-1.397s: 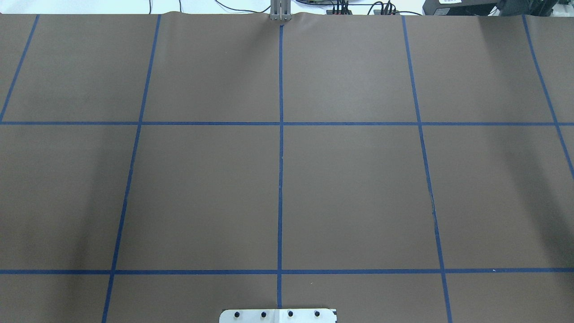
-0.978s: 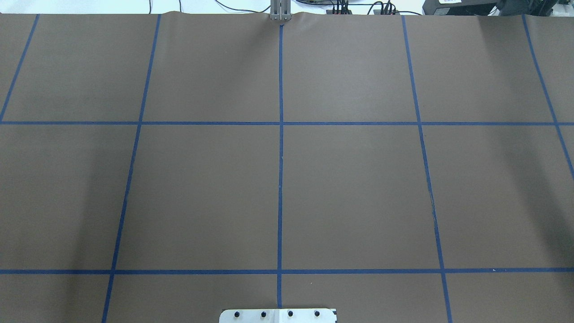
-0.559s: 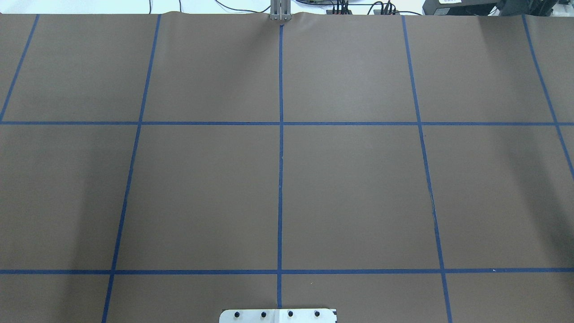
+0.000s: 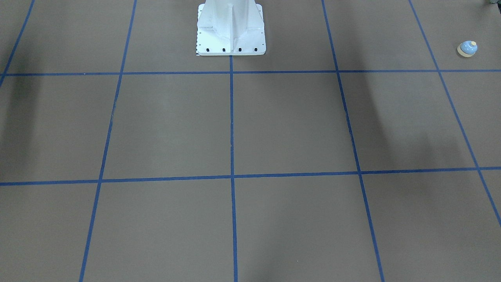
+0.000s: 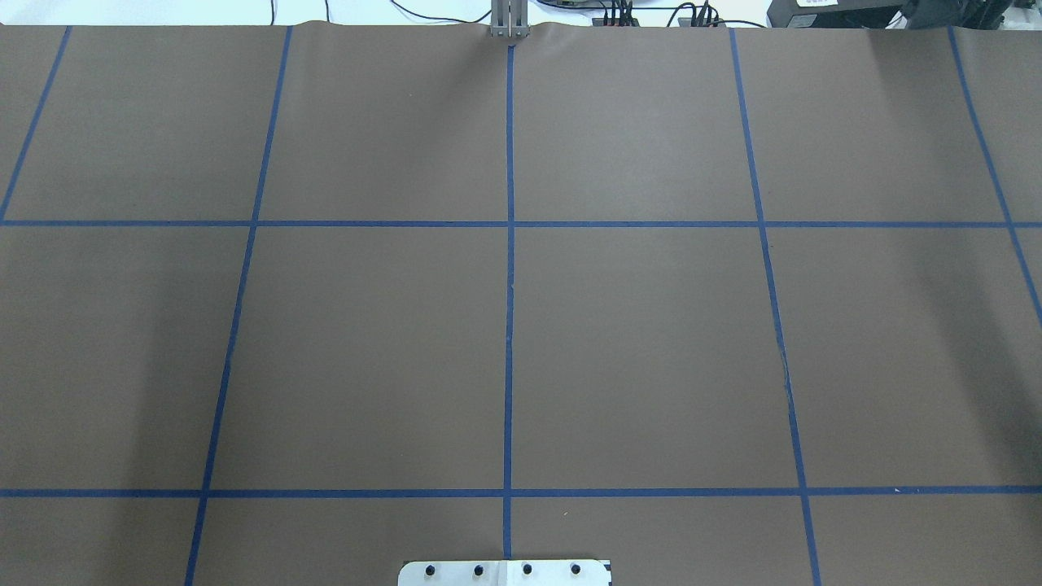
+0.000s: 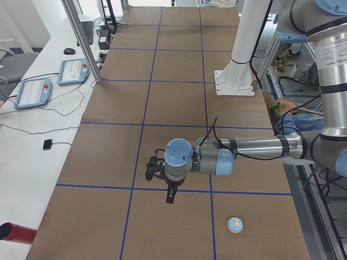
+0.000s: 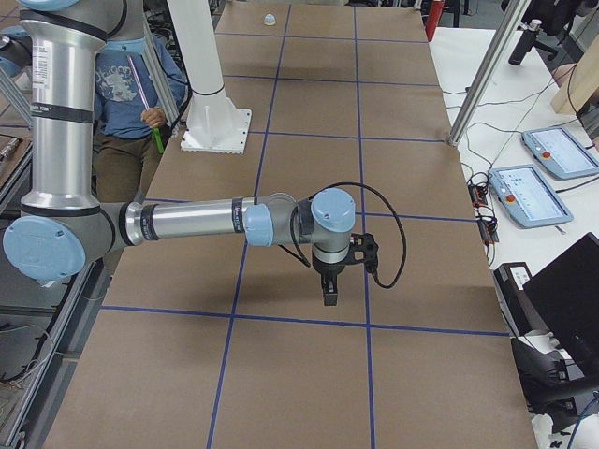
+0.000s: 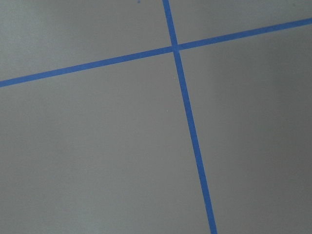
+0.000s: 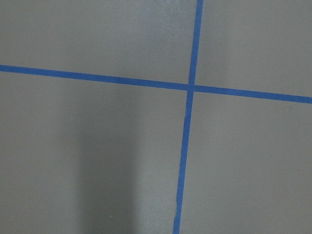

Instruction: Place and press bell with both arms

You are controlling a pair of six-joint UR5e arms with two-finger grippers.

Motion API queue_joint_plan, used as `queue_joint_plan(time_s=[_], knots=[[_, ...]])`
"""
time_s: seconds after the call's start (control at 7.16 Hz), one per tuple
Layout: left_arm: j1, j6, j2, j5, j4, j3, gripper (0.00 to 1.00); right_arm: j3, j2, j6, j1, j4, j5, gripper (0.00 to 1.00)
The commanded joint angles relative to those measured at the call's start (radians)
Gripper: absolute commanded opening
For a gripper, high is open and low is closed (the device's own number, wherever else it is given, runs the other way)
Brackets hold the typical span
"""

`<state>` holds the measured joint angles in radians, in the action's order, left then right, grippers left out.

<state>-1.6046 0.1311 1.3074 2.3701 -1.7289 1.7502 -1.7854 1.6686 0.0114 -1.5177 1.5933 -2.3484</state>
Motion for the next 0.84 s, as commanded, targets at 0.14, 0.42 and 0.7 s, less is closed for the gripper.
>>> queue_joint_plan(time_s=[0.14, 0.42, 0.7], knots=[[0.07, -0.142, -0.002, -0.009, -0.004, -0.056, 0.99, 0.001, 0.008, -0.002, 0.002, -0.006, -0.008, 1.0], [0.146, -0.171, -0.005, -0.032, -0.032, -0.116, 1.0, 0.003, 0.01, 0.01, 0.002, -0.032, -0.07, 1.0], [0.207, -0.165, -0.141, -0.029, -0.148, -0.177, 1.0, 0.001, 0.011, 0.032, 0.002, -0.036, -0.095, 1.0]])
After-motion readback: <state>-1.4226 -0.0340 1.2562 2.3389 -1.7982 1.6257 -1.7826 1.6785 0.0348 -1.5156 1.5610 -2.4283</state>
